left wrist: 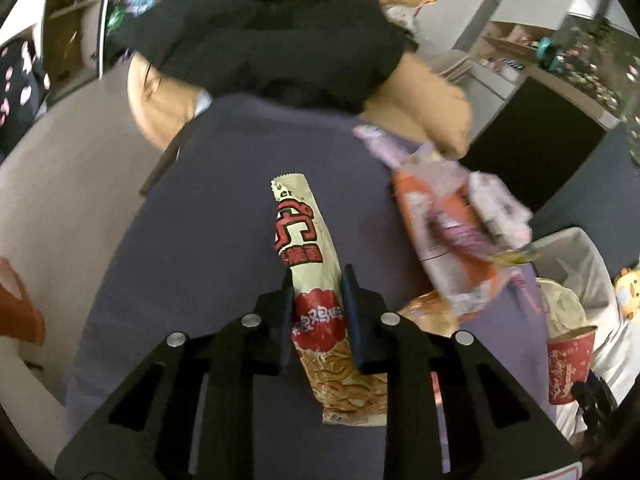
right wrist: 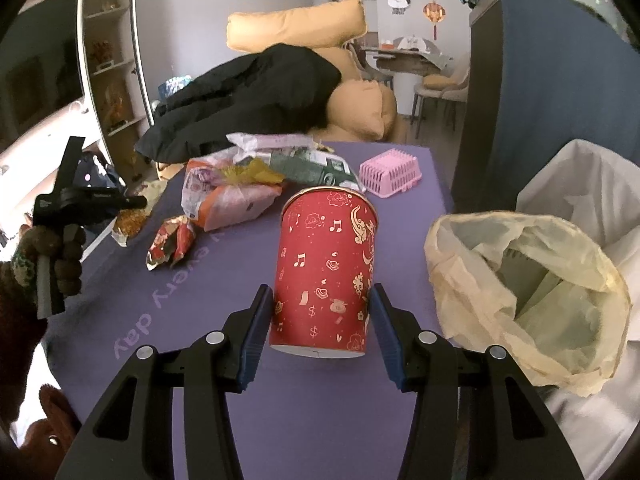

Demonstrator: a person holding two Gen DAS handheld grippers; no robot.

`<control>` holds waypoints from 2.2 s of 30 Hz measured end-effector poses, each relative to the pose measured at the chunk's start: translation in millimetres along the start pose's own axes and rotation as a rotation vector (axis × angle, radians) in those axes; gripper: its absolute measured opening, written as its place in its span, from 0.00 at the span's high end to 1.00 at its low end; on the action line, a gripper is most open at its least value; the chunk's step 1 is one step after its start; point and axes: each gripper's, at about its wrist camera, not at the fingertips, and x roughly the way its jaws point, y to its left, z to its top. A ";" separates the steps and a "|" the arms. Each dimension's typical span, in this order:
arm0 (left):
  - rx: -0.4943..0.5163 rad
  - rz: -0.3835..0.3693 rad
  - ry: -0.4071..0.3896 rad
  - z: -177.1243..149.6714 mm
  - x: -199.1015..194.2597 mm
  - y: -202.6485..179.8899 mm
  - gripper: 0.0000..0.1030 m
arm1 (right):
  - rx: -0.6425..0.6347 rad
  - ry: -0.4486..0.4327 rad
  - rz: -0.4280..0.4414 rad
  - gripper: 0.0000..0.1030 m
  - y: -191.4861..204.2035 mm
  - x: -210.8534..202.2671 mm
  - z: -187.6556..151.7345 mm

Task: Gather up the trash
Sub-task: 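Carry the snack stick and red cup over the trash bag with both grippers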

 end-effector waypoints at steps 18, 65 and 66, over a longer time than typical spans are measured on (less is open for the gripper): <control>0.327 -0.324 -0.373 14.9 -103.6 -226.6 0.79 | -0.016 -0.305 -0.132 0.54 -82.5 -98.3 67.2; 0.488 -0.446 0.375 -104.6 167.2 -464.1 0.61 | 0.254 -0.246 -0.347 0.54 -251.6 -100.5 1.7; 0.478 -0.450 0.380 -102.0 165.5 -461.5 0.56 | 0.250 -0.245 -0.351 0.54 -250.3 -99.0 1.2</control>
